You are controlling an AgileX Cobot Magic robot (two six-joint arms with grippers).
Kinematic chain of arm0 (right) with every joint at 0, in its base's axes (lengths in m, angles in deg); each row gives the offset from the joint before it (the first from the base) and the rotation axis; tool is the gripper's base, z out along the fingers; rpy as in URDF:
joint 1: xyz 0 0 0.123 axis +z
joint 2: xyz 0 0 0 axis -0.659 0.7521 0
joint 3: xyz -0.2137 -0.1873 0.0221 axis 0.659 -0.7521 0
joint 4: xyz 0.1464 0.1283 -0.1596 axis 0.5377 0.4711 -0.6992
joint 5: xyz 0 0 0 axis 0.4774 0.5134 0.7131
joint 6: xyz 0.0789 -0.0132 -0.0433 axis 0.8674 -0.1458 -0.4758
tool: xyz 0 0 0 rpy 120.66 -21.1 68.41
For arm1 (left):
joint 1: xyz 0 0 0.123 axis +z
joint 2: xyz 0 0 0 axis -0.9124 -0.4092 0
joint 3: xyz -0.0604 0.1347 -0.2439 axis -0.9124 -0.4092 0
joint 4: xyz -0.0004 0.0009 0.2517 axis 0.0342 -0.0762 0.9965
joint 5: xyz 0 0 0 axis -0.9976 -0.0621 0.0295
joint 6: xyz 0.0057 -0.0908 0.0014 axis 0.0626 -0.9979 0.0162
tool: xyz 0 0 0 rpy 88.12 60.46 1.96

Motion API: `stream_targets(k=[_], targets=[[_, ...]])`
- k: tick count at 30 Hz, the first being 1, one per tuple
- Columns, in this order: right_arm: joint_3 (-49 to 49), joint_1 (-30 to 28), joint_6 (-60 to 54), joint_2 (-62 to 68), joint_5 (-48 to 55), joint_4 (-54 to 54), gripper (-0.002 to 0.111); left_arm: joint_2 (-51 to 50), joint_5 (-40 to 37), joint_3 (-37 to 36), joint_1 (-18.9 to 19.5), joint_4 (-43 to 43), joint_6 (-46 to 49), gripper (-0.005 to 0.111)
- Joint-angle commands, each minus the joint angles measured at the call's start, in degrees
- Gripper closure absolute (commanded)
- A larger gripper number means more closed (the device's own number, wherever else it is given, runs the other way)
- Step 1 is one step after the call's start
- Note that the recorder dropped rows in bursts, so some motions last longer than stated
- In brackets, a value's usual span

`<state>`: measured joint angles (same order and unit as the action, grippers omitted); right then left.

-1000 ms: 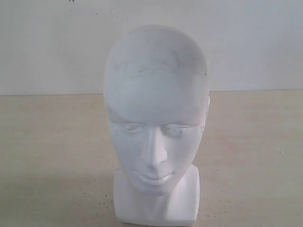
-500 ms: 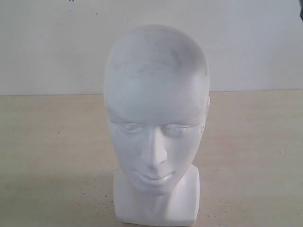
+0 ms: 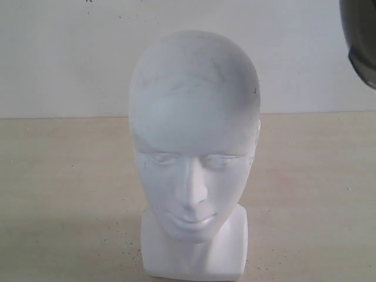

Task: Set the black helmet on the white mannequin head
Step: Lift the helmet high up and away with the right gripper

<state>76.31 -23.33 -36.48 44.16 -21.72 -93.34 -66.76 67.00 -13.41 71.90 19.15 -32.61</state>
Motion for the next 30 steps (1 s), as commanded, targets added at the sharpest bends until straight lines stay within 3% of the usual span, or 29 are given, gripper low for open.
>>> stream_targets(k=[1, 13, 22, 30], targets=[[-0.48, -0.04, 0.5, -0.87, -5.16, -3.21, 0.108, 0.15, 0.05, -0.19, -0.31, -0.66, 0.23, 0.102], [-1.46, -0.04, 6.61, -0.87, -5.16, -0.02, 0.108, 0.15, 0.05, -0.19, -0.31, -0.66, 0.23, 0.102], [3.73, -0.04, 24.18, -0.87, -5.16, 0.51, 0.108, 0.15, 0.05, -0.19, -0.31, -0.66, 0.23, 0.102], [8.62, -0.04, 33.02, -0.87, -5.16, 1.7, 0.108, 0.15, 0.05, -0.19, -0.31, -0.66, 0.23, 0.102]])
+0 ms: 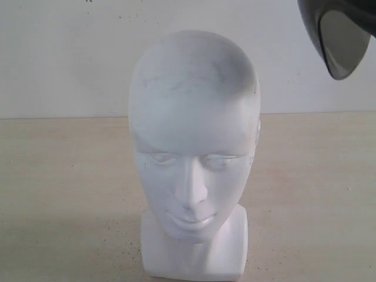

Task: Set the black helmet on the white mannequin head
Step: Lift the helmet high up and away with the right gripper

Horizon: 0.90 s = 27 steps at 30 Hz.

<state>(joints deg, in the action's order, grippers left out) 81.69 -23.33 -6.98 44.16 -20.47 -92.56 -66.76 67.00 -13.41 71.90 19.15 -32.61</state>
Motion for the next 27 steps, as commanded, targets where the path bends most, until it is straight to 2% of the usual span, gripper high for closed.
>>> stream_targets(k=[1, 11, 20, 27], targets=[[3.58, -0.04, 4.12, -0.87, -6.41, 1.43, 0.108, 0.15, 0.05, -0.19, -0.31, -0.66, 0.23, 0.102], [3.84, -0.04, 11.69, -0.75, -6.41, 9.05, 0.108, 0.15, 0.05, -0.19, -0.31, -0.66, 0.23, 0.102], [7.87, -0.04, 11.34, 1.17, -6.41, 8.5, 0.108, 0.15, 0.05, -0.19, -0.31, -0.66, 0.23, 0.102], [13.93, -0.04, 15.55, 9.75, -6.41, 5.77, 0.108, 0.15, 0.05, -0.19, -0.31, -0.66, 0.23, 0.102]])
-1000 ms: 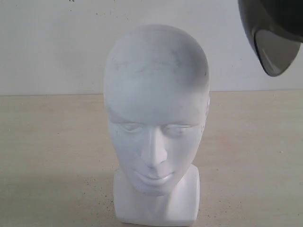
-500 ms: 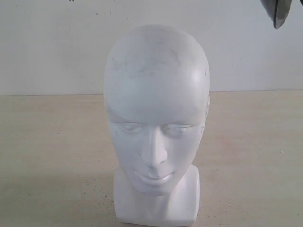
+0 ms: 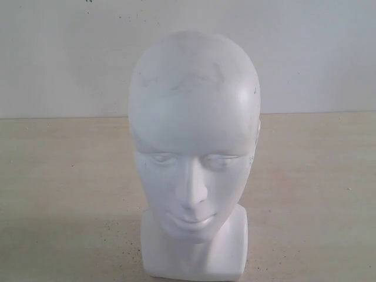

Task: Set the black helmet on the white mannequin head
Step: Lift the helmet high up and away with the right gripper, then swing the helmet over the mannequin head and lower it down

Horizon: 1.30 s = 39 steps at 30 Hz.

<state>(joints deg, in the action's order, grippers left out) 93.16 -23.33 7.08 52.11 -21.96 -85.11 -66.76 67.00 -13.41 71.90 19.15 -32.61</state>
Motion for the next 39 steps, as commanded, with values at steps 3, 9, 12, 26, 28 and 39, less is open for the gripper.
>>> stream_targets(k=[3, 9, 12, 26, 28, 39], targets=[[2.46, -0.04, 1.91, 2.69, -4.92, -2.07, 0.108, 0.15, 0.05, -0.19, -0.31, -0.66, 0.23, 0.102], [2.46, -0.04, 2.47, 2.69, -4.92, -2.83, 0.108, 0.15, 0.05, -0.19, -0.31, -0.66, 0.23, 0.102], [2.46, -0.04, 3.28, 2.69, -4.92, -4.29, 0.108, 0.15, 0.05, -0.19, -0.31, -0.66, 0.23, 0.102], [6.65, 8.43, -0.42, 2.82, -4.92, -7.97, 0.108, 0.15, 0.05, -0.19, -0.31, -0.66, 0.23, 0.102], [6.65, 12.04, -3.23, 3.39, -4.92, -6.44, 0.108, 0.15, 0.05, -0.19, -0.31, -0.66, 0.23, 0.102], [13.76, 28.47, -13.09, 11.18, -4.92, -6.25, 0.108, 0.15, 0.05, -0.19, -0.31, -0.66, 0.23, 0.102]])
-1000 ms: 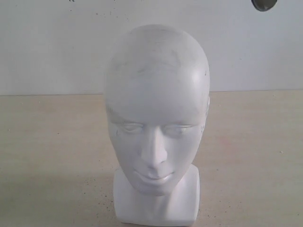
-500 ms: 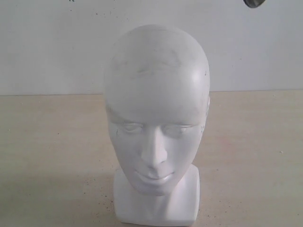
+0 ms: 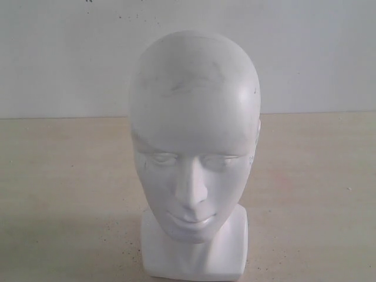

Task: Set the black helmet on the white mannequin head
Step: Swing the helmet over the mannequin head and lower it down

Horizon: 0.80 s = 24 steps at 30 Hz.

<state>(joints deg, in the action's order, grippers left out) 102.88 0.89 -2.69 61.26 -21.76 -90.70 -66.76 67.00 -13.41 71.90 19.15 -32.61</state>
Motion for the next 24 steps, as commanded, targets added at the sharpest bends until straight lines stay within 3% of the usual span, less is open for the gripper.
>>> stream_targets(k=[1, 16, 24], targets=[[4.84, 5.26, -3.66, 2.97, -5.12, -0.8, 0.108, 0.15, 0.05, -0.19, -0.31, -0.66, 0.23, 0.102], [10.04, 17.93, -11.95, 12.84, -5.12, -1.2, 0.108, 0.15, 0.05, -0.19, -0.31, -0.66, 0.23, 0.102], [10.04, 19.75, -14.51, 14.69, -5.12, -3.41, 0.108, 0.15, 0.05, -0.19, -0.31, -0.66, 0.23, 0.102]])
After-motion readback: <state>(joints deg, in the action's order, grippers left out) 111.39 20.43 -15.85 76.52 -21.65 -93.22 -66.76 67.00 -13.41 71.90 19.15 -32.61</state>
